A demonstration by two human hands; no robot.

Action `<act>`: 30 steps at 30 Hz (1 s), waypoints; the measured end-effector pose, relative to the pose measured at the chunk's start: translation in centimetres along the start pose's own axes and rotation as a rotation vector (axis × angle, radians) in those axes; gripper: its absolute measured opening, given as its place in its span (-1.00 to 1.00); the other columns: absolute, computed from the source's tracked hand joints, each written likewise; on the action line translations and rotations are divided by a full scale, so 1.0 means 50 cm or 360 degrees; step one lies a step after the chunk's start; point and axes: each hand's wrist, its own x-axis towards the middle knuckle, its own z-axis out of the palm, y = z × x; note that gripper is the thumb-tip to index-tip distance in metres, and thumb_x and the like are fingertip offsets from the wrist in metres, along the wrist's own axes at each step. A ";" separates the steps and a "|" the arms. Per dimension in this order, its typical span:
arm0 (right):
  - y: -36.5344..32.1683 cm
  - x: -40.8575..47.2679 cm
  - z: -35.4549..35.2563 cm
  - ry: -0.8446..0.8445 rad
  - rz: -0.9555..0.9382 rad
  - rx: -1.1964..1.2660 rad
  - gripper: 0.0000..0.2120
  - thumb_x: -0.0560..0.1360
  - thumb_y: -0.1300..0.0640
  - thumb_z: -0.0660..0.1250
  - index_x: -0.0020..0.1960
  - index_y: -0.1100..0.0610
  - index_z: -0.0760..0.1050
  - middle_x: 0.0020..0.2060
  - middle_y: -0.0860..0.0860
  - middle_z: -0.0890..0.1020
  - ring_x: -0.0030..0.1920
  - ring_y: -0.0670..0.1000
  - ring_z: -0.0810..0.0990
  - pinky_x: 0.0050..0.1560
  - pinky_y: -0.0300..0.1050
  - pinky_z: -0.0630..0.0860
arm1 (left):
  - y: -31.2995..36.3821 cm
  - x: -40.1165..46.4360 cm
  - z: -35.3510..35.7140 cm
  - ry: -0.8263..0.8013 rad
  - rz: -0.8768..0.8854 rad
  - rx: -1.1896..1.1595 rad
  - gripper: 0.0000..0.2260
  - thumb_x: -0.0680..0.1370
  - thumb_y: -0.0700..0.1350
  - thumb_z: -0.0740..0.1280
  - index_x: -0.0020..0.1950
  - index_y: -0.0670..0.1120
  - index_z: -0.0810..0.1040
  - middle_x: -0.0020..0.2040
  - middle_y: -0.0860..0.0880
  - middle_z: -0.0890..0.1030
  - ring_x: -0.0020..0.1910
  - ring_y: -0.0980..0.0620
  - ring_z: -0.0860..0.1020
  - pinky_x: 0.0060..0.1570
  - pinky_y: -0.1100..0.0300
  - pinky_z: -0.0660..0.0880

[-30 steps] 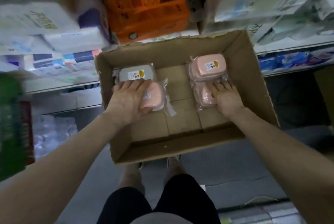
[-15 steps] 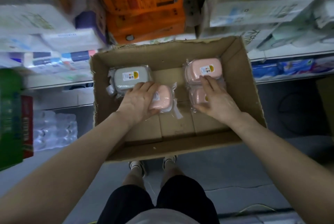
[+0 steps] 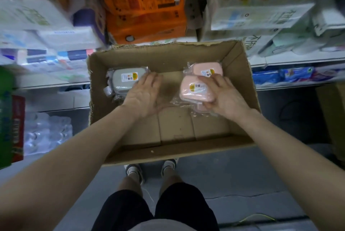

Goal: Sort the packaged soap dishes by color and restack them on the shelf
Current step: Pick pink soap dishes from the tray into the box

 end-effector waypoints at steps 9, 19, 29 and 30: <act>0.114 0.126 -0.022 -0.0047 0.0087 -0.0519 -0.25 0.41 0.04 0.45 0.53 -0.10 0.21 0.47 0.18 0.25 0.44 0.26 0.21 0.40 0.22 0.19 | -0.097 -0.010 0.025 -0.0147 -0.0472 0.0129 -0.27 0.53 0.16 0.29 0.55 -0.11 0.04 0.52 -0.18 0.11 0.49 -0.21 0.13 0.44 -0.13 0.14; 0.066 0.120 0.006 -0.0015 0.0105 -0.0682 -0.27 0.42 0.04 0.40 0.52 0.13 0.21 0.38 0.26 0.34 0.37 0.31 0.31 0.35 0.21 0.24 | -0.112 -0.009 0.028 -0.0098 -0.0418 0.0129 -0.29 0.52 0.11 0.35 0.54 -0.11 0.10 0.51 -0.17 0.16 0.47 -0.19 0.18 0.39 -0.08 0.22; -0.156 0.112 -0.105 0.0331 -0.0304 -0.0781 -0.33 0.53 -0.01 0.32 0.52 0.26 0.19 0.33 0.26 0.43 0.30 0.27 0.41 0.33 0.18 0.31 | -0.160 -0.128 -0.083 0.0406 -0.0175 0.0114 -0.42 0.50 0.04 0.38 0.46 -0.11 0.32 0.39 -0.16 0.40 0.36 -0.18 0.36 0.37 -0.03 0.29; -0.196 0.117 -0.110 0.0356 -0.0346 -0.0786 -0.33 0.53 -0.01 0.30 0.51 0.27 0.20 0.34 0.27 0.43 0.31 0.28 0.41 0.33 0.19 0.32 | -0.177 -0.152 -0.093 0.0461 -0.0162 0.0120 -0.44 0.48 0.02 0.39 0.43 -0.11 0.36 0.36 -0.17 0.43 0.32 -0.19 0.40 0.34 -0.06 0.33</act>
